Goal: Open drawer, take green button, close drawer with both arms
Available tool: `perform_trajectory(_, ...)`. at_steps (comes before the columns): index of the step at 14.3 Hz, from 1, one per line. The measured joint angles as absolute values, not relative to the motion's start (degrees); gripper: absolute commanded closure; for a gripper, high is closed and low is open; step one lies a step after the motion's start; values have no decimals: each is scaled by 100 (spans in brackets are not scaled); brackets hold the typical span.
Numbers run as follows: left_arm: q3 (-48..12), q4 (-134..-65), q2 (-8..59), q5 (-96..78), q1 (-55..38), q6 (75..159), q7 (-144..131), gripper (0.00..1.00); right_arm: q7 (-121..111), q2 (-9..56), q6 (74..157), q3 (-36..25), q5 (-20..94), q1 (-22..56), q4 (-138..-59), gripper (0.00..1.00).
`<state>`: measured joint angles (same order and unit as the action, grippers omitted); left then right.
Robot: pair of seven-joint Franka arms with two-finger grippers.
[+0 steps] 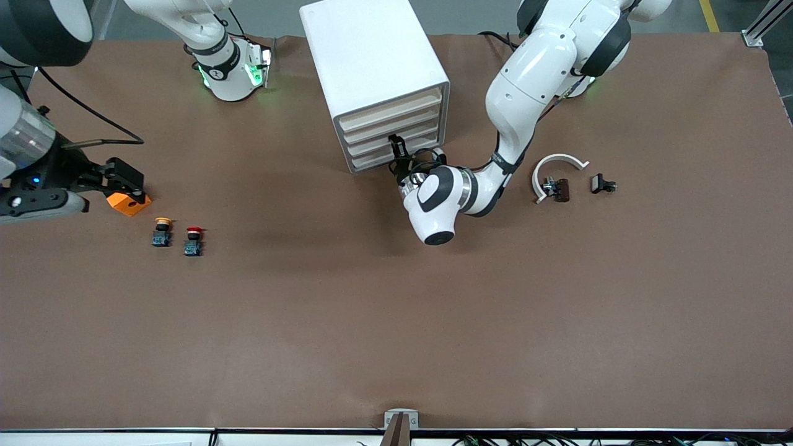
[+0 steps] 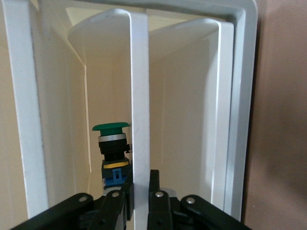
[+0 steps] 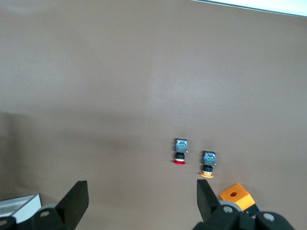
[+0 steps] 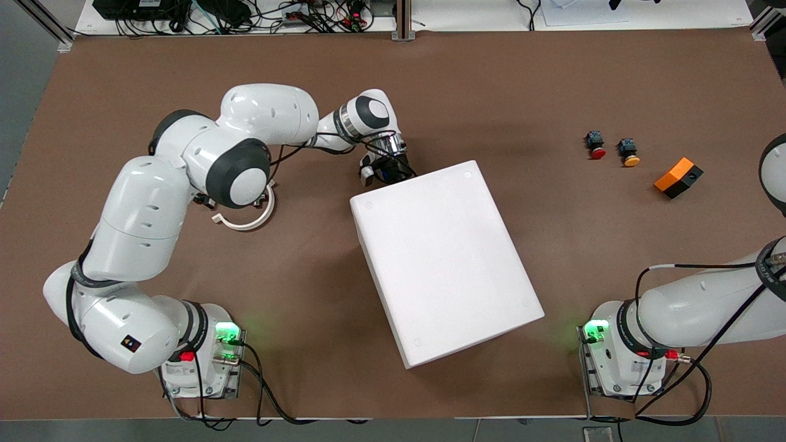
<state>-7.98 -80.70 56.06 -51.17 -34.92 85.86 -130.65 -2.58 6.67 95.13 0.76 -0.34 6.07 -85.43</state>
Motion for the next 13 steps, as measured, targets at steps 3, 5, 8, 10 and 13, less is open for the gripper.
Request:
perform_trajectory(3, -674, -7946, 5603, -5116, -3401, 8596, -13036, 100, 590, 741, 9533, 84, -22, 868, -8543, 0)
perform_trajectory(5, -589, -7815, 5602, -5116, -3206, 8655, -12911, 100, 1351, 762, 9533, 98, -19, 1260, -8542, 0)
perform_trajectory(8, -570, -7658, 5601, -5105, -2867, 8804, -12713, 100, 2787, 788, 9533, 117, -19, 2034, -8543, 0)
perform_trajectory(10, -563, -7599, 5601, -5105, -2730, 8893, -12665, 100, 3780, 857, 9534, 124, -20, 2501, -8544, 0)
perform_trajectory(13, -430, -7522, 5600, -5106, -2608, 8928, -12480, 100, 4875, 1066, 9543, 125, -20, 3051, -8550, 0)
